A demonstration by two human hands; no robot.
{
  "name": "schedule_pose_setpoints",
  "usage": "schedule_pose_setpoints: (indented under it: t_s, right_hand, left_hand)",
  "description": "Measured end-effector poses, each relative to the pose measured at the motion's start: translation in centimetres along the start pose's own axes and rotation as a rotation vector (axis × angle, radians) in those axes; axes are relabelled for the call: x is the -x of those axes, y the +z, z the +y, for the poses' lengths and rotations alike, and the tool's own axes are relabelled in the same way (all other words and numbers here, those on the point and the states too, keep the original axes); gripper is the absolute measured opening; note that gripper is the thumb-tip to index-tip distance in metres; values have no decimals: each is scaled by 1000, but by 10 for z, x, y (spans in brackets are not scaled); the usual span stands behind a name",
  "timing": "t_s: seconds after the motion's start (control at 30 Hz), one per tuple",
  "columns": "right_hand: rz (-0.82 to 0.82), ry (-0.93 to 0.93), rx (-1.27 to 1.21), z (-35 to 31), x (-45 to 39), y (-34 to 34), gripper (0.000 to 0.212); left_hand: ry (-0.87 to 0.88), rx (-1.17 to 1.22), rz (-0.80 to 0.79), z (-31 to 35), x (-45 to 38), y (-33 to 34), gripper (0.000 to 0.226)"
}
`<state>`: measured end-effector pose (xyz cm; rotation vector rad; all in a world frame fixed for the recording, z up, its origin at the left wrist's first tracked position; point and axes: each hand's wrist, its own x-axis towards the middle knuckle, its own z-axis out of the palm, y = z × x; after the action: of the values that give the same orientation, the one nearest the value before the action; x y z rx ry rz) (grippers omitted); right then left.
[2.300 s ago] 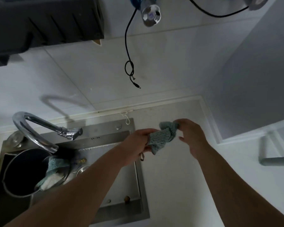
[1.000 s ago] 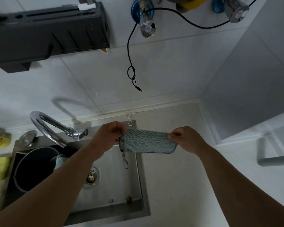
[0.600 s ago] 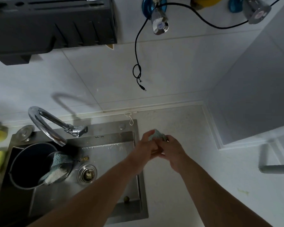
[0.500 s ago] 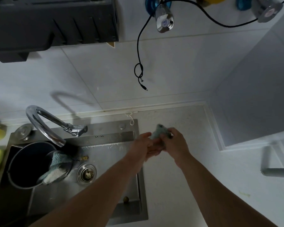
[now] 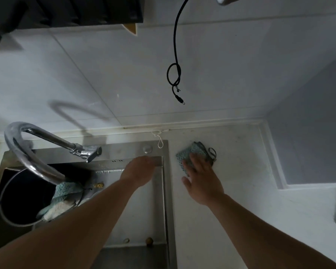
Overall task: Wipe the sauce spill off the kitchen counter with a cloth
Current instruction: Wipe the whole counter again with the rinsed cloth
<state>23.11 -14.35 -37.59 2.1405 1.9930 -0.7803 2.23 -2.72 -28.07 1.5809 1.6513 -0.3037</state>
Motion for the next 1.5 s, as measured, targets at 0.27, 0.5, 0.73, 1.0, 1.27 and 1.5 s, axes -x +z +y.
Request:
schedule_pose_setpoints:
  t_s: [0.27, 0.5, 0.73, 1.0, 1.27, 1.5]
  right_hand:
    - [77, 7, 12, -12, -119, -18, 69]
    - [192, 326, -11, 106, -84, -21, 66]
    - [148, 724, -184, 105, -81, -53, 65]
    - [88, -134, 4, 23, -78, -25, 69]
    - [152, 632, -206, 146, -45, -52, 65]
    - [63, -165, -98, -8, -31, -4, 70]
  left_hand:
    - [4, -276, 36, 26, -42, 15, 46]
    - [-34, -332, -42, 65, -51, 28, 57]
    - [37, -370, -76, 57, -63, 43, 70]
    - [158, -559, -115, 53, -84, 38, 67]
    - [227, -829, -237, 49, -88, 34, 59]
    - [205, -812, -137, 50, -78, 41, 77]
